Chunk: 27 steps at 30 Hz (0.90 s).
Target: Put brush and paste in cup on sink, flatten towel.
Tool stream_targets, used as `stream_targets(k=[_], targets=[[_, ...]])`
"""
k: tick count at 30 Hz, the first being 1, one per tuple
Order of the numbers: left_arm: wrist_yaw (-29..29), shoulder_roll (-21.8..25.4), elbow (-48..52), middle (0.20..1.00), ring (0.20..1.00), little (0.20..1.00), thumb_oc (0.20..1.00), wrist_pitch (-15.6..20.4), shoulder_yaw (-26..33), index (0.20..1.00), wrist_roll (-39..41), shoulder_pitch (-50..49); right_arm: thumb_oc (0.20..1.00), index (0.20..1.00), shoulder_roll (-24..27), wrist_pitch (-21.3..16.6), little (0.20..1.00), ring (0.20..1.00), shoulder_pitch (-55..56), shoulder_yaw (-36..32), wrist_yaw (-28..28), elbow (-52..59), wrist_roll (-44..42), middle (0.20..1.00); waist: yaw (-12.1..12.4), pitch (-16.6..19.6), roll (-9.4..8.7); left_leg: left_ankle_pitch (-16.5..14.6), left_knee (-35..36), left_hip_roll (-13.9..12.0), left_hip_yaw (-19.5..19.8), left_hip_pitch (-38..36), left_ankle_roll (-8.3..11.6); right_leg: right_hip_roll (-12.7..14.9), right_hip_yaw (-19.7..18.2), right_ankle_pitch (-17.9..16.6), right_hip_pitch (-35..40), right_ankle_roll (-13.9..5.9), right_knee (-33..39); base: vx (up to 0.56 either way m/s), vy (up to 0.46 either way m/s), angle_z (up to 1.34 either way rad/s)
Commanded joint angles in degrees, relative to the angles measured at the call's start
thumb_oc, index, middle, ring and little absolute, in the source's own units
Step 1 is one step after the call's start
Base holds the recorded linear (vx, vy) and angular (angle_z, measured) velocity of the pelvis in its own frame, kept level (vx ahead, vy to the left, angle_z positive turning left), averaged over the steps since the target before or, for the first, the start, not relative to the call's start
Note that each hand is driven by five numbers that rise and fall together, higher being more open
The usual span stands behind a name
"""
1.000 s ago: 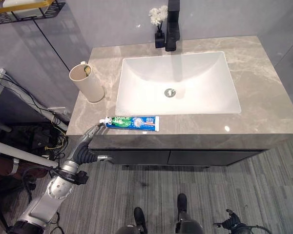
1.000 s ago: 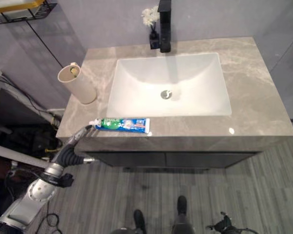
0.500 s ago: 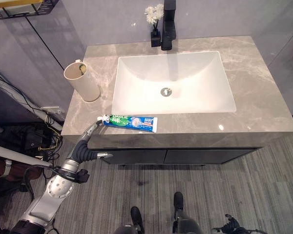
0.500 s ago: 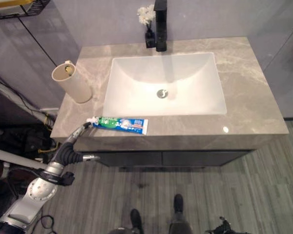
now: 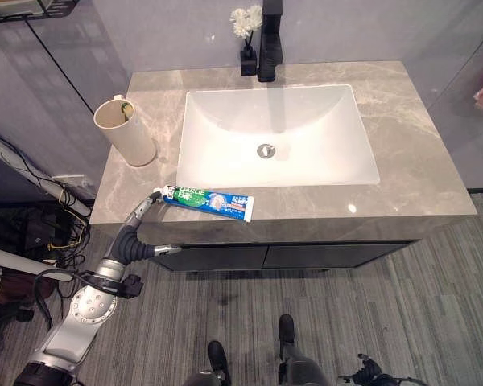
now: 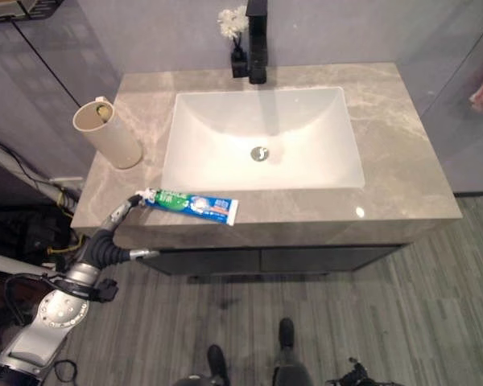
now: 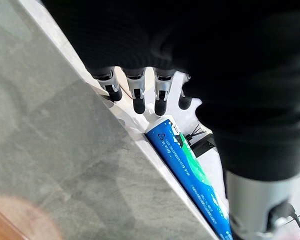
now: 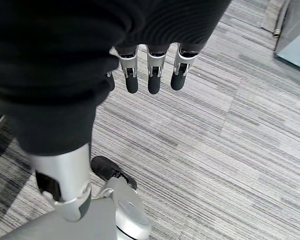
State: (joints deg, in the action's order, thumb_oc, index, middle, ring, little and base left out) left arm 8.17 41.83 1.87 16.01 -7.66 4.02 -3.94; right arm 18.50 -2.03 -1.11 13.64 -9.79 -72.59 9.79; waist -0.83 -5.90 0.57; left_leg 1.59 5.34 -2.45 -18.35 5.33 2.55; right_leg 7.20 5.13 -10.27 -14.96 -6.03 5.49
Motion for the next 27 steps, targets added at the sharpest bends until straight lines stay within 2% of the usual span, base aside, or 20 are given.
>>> stream_targets(k=[1,27], targets=[[-0.47,-1.12,2.26,1.000,1.000,1.000,1.000,0.74,1.46,1.000,1.17,2.68,1.000,1.000,0.54,0.40,1.000,1.000,-1.68,1.96,-0.38,-0.54,-0.86,1.000,-0.44,-0.32,-0.19,3.06,-0.34,-4.87,5.22,2.68,3.47,3.79,-0.46,-1.83,1.60,-3.73,-0.49,0.00,0.000,0.00],[2.11,-0.30,-0.40,1.000,1.000,1.000,1.000,-1.00,3.06,1.000,-2.96,6.87,1.000,1.000,0.08,0.43,1.000,1.000,-1.89,1.96,-0.09,-0.96,-2.36,1.000,-1.16,-0.24,-0.17,3.21,-0.34,-5.59,3.66,3.08,3.90,3.06,-2.09,-2.09,-0.23,-3.56,-0.49,0.01,-0.010,-0.03]])
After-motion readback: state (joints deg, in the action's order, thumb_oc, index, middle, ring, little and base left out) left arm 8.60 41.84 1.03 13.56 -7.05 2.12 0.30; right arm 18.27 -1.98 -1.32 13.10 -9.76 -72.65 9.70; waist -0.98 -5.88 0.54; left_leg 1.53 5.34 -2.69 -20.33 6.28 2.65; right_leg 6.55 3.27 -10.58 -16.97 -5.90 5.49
